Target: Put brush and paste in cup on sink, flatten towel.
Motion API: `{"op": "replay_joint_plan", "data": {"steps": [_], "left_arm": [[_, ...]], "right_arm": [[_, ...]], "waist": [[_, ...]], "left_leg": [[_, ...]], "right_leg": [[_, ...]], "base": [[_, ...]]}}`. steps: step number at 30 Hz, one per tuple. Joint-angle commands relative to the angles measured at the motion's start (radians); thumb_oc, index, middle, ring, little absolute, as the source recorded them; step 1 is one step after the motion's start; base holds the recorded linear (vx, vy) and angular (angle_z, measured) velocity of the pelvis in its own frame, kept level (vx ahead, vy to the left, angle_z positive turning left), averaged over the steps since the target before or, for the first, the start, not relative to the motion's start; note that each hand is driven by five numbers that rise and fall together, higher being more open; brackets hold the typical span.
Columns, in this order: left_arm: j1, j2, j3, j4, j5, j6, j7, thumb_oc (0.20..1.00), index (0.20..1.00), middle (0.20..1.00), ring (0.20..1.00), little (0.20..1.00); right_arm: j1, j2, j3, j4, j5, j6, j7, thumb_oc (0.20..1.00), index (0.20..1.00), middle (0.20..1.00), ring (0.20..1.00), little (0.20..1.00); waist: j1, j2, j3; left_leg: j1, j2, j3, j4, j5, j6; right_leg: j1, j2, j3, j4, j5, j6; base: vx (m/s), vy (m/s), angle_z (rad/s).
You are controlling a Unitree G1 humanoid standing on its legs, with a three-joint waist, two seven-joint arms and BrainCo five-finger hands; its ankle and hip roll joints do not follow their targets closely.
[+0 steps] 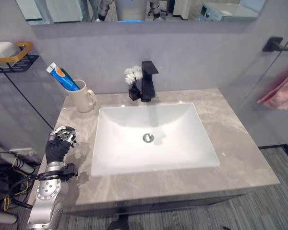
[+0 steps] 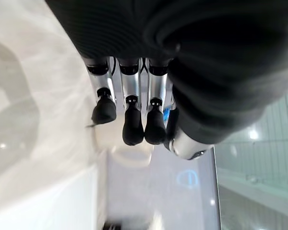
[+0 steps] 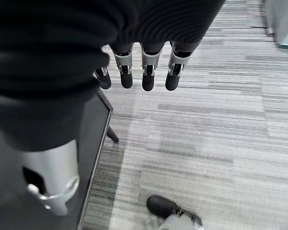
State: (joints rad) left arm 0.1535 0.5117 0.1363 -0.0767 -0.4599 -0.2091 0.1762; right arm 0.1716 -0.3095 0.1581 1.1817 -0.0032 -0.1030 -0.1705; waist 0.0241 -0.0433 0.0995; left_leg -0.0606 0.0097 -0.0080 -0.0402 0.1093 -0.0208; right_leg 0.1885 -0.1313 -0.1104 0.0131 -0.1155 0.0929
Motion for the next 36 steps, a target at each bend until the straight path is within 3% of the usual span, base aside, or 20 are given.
{"op": "replay_joint_plan", "data": {"steps": [1,8,15,19,21,23,26,36], "left_arm": [[0.03,0.057,0.085,-0.07,0.024,-0.058,0.003,0.2,0.2,0.2,0.2,0.2],[0.129,0.1,0.186,-0.153,0.019,-0.061,-0.015,0.2,0.2,0.2,0.2,0.2],[0.168,0.118,0.214,-0.135,0.005,-0.045,-0.029,0.2,0.2,0.2,0.2,0.2],[0.139,0.168,0.176,0.015,-0.115,-0.01,-0.068,0.2,0.2,0.2,0.2,0.2],[0.129,0.226,0.179,0.077,-0.091,0.005,-0.074,0.2,0.2,0.2,0.2,0.2],[0.007,0.359,0.146,0.257,-0.057,0.007,-0.051,0.2,0.2,0.2,0.2,0.2],[-0.097,0.42,0.122,0.366,-0.036,0.013,-0.018,0.2,0.2,0.2,0.2,0.2],[-0.176,0.429,0.1,0.413,-0.028,0.008,0.017,0.2,0.2,0.2,0.2,0.2]], "right_arm": [[-0.042,-0.007,0.022,-0.022,-0.005,-0.007,0.006,1.0,1.0,1.0,1.0,1.0],[-0.036,0.007,0.065,-0.038,-0.047,-0.011,0.033,1.0,1.0,1.0,1.0,1.0],[-0.022,-0.009,0.049,-0.037,-0.043,-0.005,0.037,1.0,1.0,1.0,1.0,1.0],[-0.011,-0.039,0.048,-0.045,-0.046,0.004,0.05,1.0,1.0,1.0,1.0,1.0],[0.0,-0.051,0.057,-0.061,-0.05,0.004,0.063,1.0,1.0,1.0,1.0,1.0],[-0.016,-0.076,0.081,-0.108,-0.023,-0.003,0.07,1.0,1.0,1.0,1.0,1.0],[0.0,-0.08,0.099,-0.122,-0.021,-0.001,0.075,1.0,1.0,1.0,1.0,1.0],[0.01,-0.077,0.115,-0.121,-0.029,0.005,0.08,1.0,1.0,1.0,1.0,1.0]], "waist": [[0.022,0.011,-0.051],[0.058,0.001,-0.064],[0.062,-0.003,-0.071],[0.05,-0.004,-0.071],[0.043,-0.007,-0.067],[0.02,-0.019,-0.051],[-0.001,-0.023,-0.05],[-0.019,-0.022,-0.055]], "left_leg": [[-0.072,-0.004,0.003,0.129,-0.083,0.009],[-0.053,-0.024,0.021,0.116,-0.117,0.037],[-0.028,-0.029,0.03,0.086,-0.124,0.044],[-0.03,-0.025,0.043,0.072,-0.124,0.041],[-0.037,-0.023,0.048,0.067,-0.121,0.04],[-0.081,-0.009,0.055,-0.001,-0.074,0.026],[-0.061,-0.007,0.06,-0.027,-0.072,0.02],[-0.04,-0.003,0.078,-0.026,-0.087,0.018]], "right_leg": [[-0.061,0.01,0.016,0.058,0.031,0.047],[-0.077,-0.022,-0.007,0.046,0.08,0.079],[-0.073,-0.032,-0.027,0.027,0.104,0.091],[-0.086,-0.037,-0.025,0.0,0.132,0.099],[-0.098,-0.037,-0.024,-0.01,0.144,0.102],[-0.168,-0.024,-0.03,-0.018,0.168,0.107],[-0.164,-0.021,-0.026,-0.036,0.164,0.103],[-0.152,-0.024,-0.011,-0.048,0.167,0.106]], "base": [[0.06,0.177,-0.24],[0.06,0.12,-0.21],[0.04,0.029,0.05],[0.04,0.031,-0.1],[0.0,0.032,-0.21],[-0.12,-0.019,-0.2],[0.05,-0.003,-0.12],[0.03,0.002,-0.09]]}}
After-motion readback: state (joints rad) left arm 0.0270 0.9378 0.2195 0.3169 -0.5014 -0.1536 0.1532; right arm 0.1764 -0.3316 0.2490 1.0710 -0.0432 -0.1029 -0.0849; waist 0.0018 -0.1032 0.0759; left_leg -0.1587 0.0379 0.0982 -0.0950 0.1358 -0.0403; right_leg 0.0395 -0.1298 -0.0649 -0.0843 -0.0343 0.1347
